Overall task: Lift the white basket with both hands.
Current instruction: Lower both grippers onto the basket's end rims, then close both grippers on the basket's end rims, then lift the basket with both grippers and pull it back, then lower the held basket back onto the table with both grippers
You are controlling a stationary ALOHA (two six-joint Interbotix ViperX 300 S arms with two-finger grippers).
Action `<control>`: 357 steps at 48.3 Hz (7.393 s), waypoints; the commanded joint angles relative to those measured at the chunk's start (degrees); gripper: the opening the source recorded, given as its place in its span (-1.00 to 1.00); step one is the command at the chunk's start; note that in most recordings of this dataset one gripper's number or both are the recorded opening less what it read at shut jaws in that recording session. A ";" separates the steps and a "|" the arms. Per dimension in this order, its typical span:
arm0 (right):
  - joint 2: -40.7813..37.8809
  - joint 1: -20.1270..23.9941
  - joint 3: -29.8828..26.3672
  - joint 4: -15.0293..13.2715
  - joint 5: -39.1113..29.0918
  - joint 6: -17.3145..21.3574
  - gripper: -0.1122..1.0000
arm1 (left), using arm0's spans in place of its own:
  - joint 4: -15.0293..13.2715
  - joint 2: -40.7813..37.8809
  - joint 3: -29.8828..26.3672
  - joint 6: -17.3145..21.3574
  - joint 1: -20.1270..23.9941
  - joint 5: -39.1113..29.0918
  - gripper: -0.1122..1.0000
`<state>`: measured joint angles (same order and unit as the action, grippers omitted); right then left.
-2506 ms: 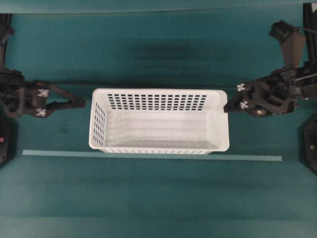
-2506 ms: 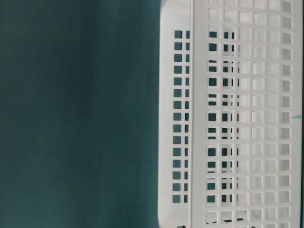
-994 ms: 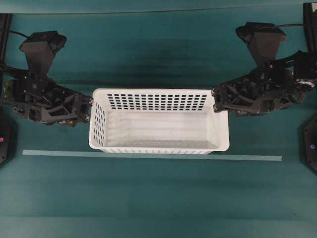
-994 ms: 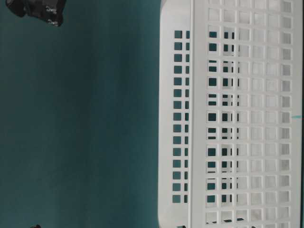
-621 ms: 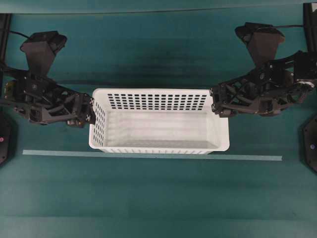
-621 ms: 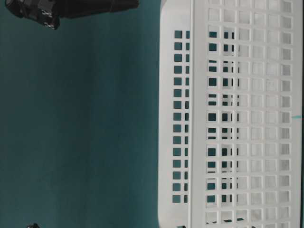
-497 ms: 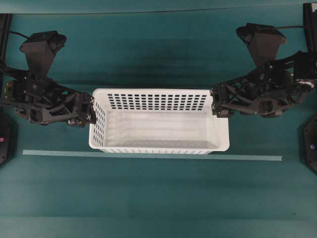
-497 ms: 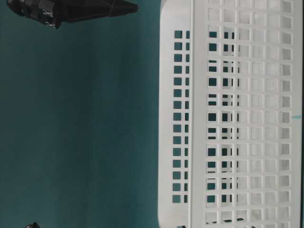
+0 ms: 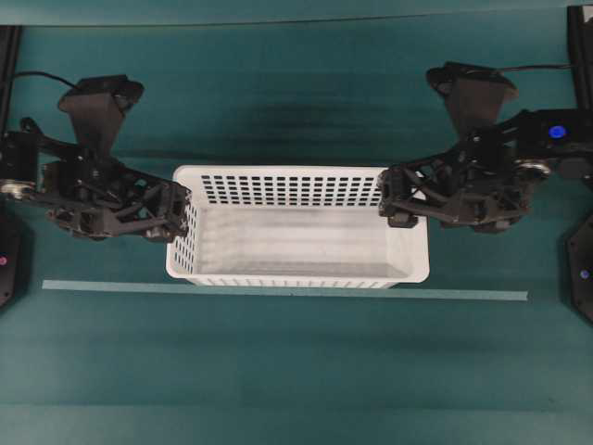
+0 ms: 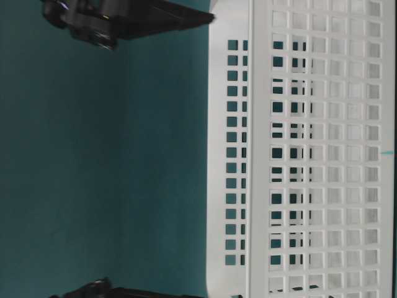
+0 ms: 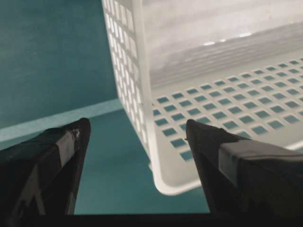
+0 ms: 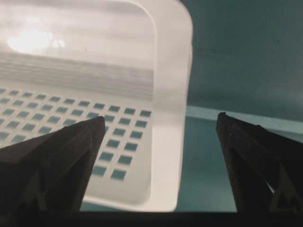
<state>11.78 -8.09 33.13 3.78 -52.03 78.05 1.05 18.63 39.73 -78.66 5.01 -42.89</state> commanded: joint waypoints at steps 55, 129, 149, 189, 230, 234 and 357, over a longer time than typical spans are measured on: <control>-8.17 1.67 6.68 -0.26 15.64 4.48 0.93 | 0.18 -12.66 0.97 -0.26 0.18 12.57 0.70; -0.79 0.35 2.02 2.72 9.49 1.49 -0.42 | 0.18 -6.59 -5.62 2.11 0.53 6.15 -0.76; 9.40 0.62 -6.24 3.96 -5.71 1.58 -0.42 | 0.18 0.09 -16.70 2.20 0.62 -7.91 -0.77; 12.04 1.41 -26.02 6.24 -24.79 -0.18 -0.42 | 0.18 1.76 -38.76 6.15 1.41 -31.55 -0.78; 5.80 1.41 -45.70 8.00 -36.65 -2.55 -0.42 | 0.18 -3.87 -57.83 6.15 -0.18 -37.71 -0.78; 5.27 1.41 -47.72 8.00 -37.62 -2.99 -0.43 | 0.18 -4.75 -59.59 6.15 -0.62 -39.46 -0.78; 3.25 -0.26 -3.08 8.00 -8.17 -15.73 -0.42 | 0.18 -6.50 -16.44 10.28 1.23 -16.44 -0.78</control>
<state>16.52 -9.40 28.74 11.69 -61.26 66.71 0.97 12.66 22.68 -70.22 6.33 -60.21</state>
